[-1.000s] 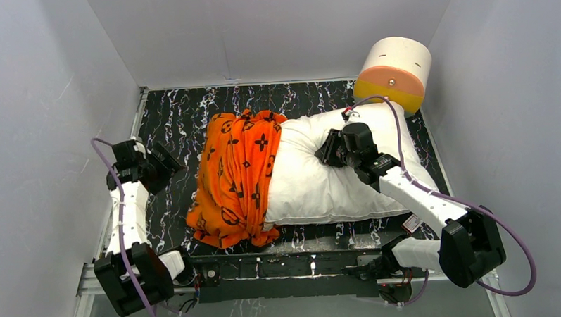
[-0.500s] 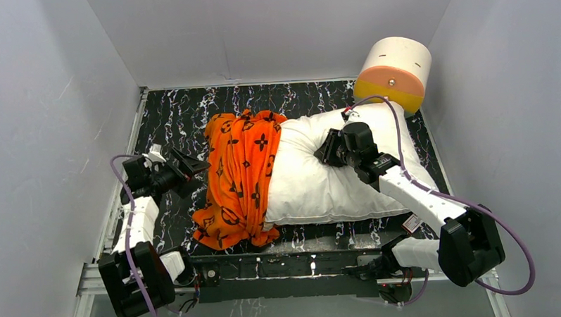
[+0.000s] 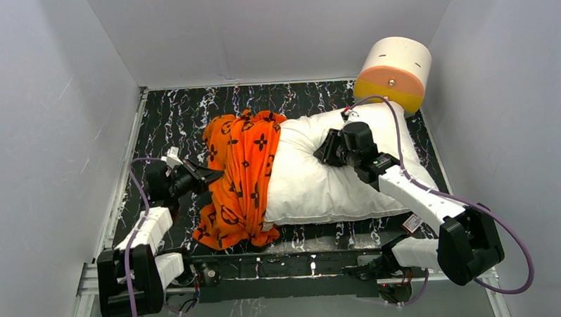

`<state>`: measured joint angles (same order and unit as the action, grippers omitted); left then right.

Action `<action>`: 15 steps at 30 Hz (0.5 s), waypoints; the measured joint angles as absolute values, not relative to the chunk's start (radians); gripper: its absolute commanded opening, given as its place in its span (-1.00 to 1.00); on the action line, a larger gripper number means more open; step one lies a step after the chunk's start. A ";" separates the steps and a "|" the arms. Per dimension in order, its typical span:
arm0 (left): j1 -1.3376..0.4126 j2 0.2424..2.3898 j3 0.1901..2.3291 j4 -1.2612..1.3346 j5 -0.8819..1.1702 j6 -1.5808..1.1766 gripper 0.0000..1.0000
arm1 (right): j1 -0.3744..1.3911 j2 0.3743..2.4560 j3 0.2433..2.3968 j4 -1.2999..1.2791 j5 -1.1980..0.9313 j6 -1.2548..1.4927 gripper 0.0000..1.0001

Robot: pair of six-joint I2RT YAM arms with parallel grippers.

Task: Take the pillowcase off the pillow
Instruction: Remove the pillow from the pillowcase.

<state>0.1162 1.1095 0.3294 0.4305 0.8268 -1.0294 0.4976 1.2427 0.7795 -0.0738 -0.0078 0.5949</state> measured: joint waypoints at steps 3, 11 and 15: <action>0.115 1.026 0.387 0.263 0.711 -0.966 -1.00 | 0.498 1.248 0.780 -0.070 -0.007 0.595 -0.28; 0.114 0.860 0.787 -0.374 0.109 -0.688 -1.00 | 0.496 1.249 0.770 -0.050 0.007 0.608 -0.29; 0.116 0.800 0.881 -0.578 -0.174 -0.611 -1.00 | 0.485 1.245 0.760 -0.038 -0.001 0.625 -0.29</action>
